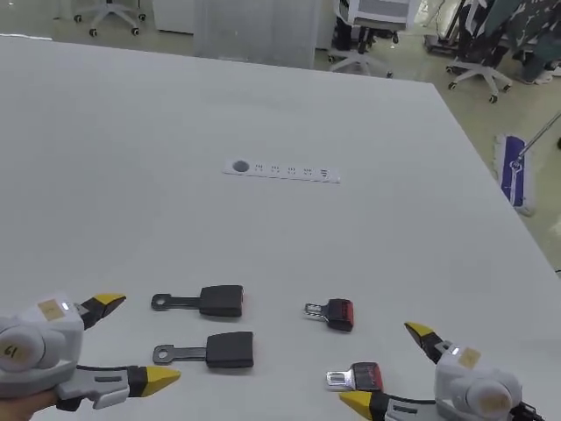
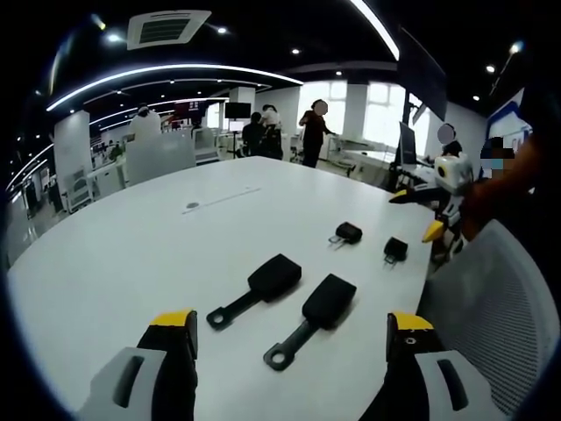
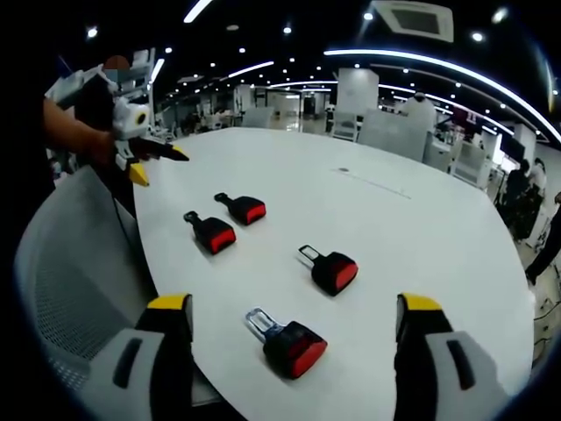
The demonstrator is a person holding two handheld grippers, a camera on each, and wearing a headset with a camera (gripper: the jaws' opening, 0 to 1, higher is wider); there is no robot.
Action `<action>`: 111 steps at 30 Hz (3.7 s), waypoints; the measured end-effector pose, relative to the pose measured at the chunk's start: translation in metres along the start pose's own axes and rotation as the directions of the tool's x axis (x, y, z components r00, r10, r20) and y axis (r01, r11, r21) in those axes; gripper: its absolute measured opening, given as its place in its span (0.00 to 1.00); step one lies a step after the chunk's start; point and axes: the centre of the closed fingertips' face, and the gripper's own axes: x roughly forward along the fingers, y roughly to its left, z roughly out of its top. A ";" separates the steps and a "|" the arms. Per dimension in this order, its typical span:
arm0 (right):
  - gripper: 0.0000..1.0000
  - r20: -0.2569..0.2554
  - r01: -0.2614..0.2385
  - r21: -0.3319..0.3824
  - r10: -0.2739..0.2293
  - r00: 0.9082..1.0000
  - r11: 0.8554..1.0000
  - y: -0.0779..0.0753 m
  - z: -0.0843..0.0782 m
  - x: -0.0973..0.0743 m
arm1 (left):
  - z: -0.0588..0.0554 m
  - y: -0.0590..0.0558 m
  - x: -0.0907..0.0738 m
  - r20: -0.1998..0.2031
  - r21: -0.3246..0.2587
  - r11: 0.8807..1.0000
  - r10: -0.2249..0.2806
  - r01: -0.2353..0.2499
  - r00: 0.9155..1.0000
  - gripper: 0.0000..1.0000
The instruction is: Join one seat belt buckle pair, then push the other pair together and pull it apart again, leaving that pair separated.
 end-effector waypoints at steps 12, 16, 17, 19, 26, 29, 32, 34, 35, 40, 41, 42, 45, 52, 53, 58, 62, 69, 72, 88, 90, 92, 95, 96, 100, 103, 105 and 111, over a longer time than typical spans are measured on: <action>0.97 -0.006 -0.014 -0.006 0.014 1.000 1.000 -0.004 0.000 0.002 | 0.001 0.002 0.003 -0.004 0.005 1.000 -0.003 0.003 1.000 0.92; 0.97 -0.012 -0.032 -0.008 0.032 0.999 0.999 -0.002 -0.002 0.002 | 0.002 0.002 0.006 -0.003 0.011 1.000 -0.005 0.005 1.000 0.91; 0.97 -0.014 -0.039 -0.012 0.039 0.999 0.999 -0.001 -0.002 0.002 | 0.003 0.002 0.006 -0.002 0.014 1.000 -0.006 0.006 1.000 0.91; 0.97 -0.019 -0.053 -0.012 0.052 0.998 0.999 0.000 -0.004 0.002 | 0.003 0.001 0.008 -0.005 0.020 1.000 -0.011 0.011 1.000 0.91; 0.95 -0.040 -0.100 -0.018 0.099 0.994 0.995 0.003 -0.010 0.005 | 0.001 -0.007 0.018 -0.033 0.058 0.997 -0.041 0.043 0.999 0.90; 0.95 -0.064 -0.123 -0.035 0.121 0.991 0.992 0.005 -0.014 0.007 | 0.002 -0.013 0.023 -0.042 0.079 0.995 -0.057 0.060 0.997 0.89; 0.95 -0.076 -0.160 -0.043 0.156 0.985 0.986 0.009 -0.015 0.007 | 0.000 -0.018 0.030 -0.058 0.093 0.992 -0.076 0.082 0.995 0.89; 0.94 -0.090 -0.183 -0.060 0.177 0.980 0.981 0.011 -0.018 0.008 | -0.001 -0.020 0.034 -0.064 0.099 0.991 -0.083 0.089 0.995 0.88; 0.94 -0.100 -0.190 -0.064 0.183 0.978 0.980 0.011 -0.020 0.009 | -0.002 -0.021 0.037 -0.067 0.100 0.991 -0.088 0.095 0.994 0.88; 0.94 -0.114 -0.219 -0.063 0.211 0.971 0.974 0.010 -0.024 0.012 | -0.004 -0.024 0.049 -0.087 0.112 0.986 -0.117 0.126 0.989 0.87; 0.93 -0.118 -0.227 -0.063 0.219 0.969 0.972 0.009 -0.024 0.013 | -0.005 -0.025 0.051 -0.097 0.120 0.984 -0.121 0.132 0.988 0.87; 0.93 -0.120 -0.232 -0.061 0.224 0.967 0.971 0.009 -0.025 0.014 | -0.006 -0.026 0.054 -0.106 0.130 0.982 -0.125 0.138 0.987 0.87; 0.89 -0.143 -0.257 -0.067 0.246 0.959 0.964 0.009 -0.029 0.016 | -0.006 -0.030 0.060 -0.117 0.144 0.977 -0.140 0.157 0.983 0.86; 0.87 -0.158 -0.297 -0.065 0.284 0.946 0.953 0.009 -0.032 0.022 | -0.015 -0.036 0.077 -0.172 0.169 0.964 -0.178 0.208 0.969 0.83; 0.87 -0.162 -0.302 -0.064 0.288 0.944 0.951 0.009 -0.033 0.022 | -0.015 -0.037 0.079 -0.172 0.168 0.963 -0.181 0.210 0.968 0.83; 0.85 -0.190 -0.330 -0.073 0.312 0.931 0.941 0.009 -0.041 0.024 | -0.019 -0.039 0.088 -0.186 0.157 0.961 -0.196 0.226 0.963 0.80; 0.83 -0.209 -0.351 -0.073 0.329 0.921 0.934 0.006 -0.047 0.025 | -0.028 -0.041 0.096 -0.227 0.175 0.949 -0.218 0.260 0.949 0.78; 0.75 -0.241 -0.400 -0.063 0.375 0.895 0.915 0.007 -0.054 0.028 | -0.039 -0.041 0.108 -0.273 0.183 0.938 -0.240 0.295 0.932 0.74; 0.70 -0.261 -0.426 -0.068 0.396 0.880 0.902 0.008 -0.058 0.027 | -0.042 -0.044 0.112 -0.292 0.198 0.927 -0.256 0.320 0.922 0.71; 0.51 -0.346 -0.510 -0.138 0.441 0.828 0.849 0.016 -0.074 0.024 | -0.061 -0.047 0.121 -0.409 0.279 0.859 -0.298 0.430 0.862 0.51; 0.47 -0.345 -0.507 -0.140 0.438 0.830 0.850 0.014 -0.074 0.024 | -0.059 -0.046 0.123 -0.405 0.319 0.841 -0.295 0.436 0.865 0.49; 0.43 -0.347 -0.507 -0.145 0.436 0.830 0.850 0.013 -0.075 0.024 | -0.060 -0.046 0.121 -0.418 0.318 0.841 -0.290 0.437 0.861 0.45; 0.37 -0.352 -0.509 -0.164 0.432 0.830 0.845 0.014 -0.075 0.025 | -0.059 -0.048 0.121 -0.424 0.331 0.823 -0.307 0.462 0.852 0.40; 0.37 -0.348 -0.511 -0.163 0.436 0.830 0.844 0.016 -0.074 0.026 | -0.059 -0.049 0.121 -0.428 0.329 0.822 -0.309 0.465 0.849 0.40; 0.36 -0.341 -0.510 -0.166 0.436 0.833 0.844 0.016 -0.073 0.028 | -0.062 -0.048 0.121 -0.451 0.337 0.808 -0.311 0.483 0.836 0.34; 0.36 -0.335 -0.504 -0.163 0.433 0.837 0.848 0.014 -0.073 0.029 | -0.063 -0.049 0.123 -0.461 0.350 0.795 -0.314 0.496 0.830 0.34; 0.35 -0.337 -0.506 -0.161 0.435 0.835 0.847 0.013 -0.073 0.029 | -0.065 -0.051 0.121 -0.481 0.366 0.770 -0.324 0.522 0.815 0.34; 0.35 -0.350 -0.524 -0.171 0.446 0.824 0.834 0.013 -0.072 0.030 | -0.072 -0.058 0.114 -0.506 0.380 0.730 -0.350 0.568 0.788 0.33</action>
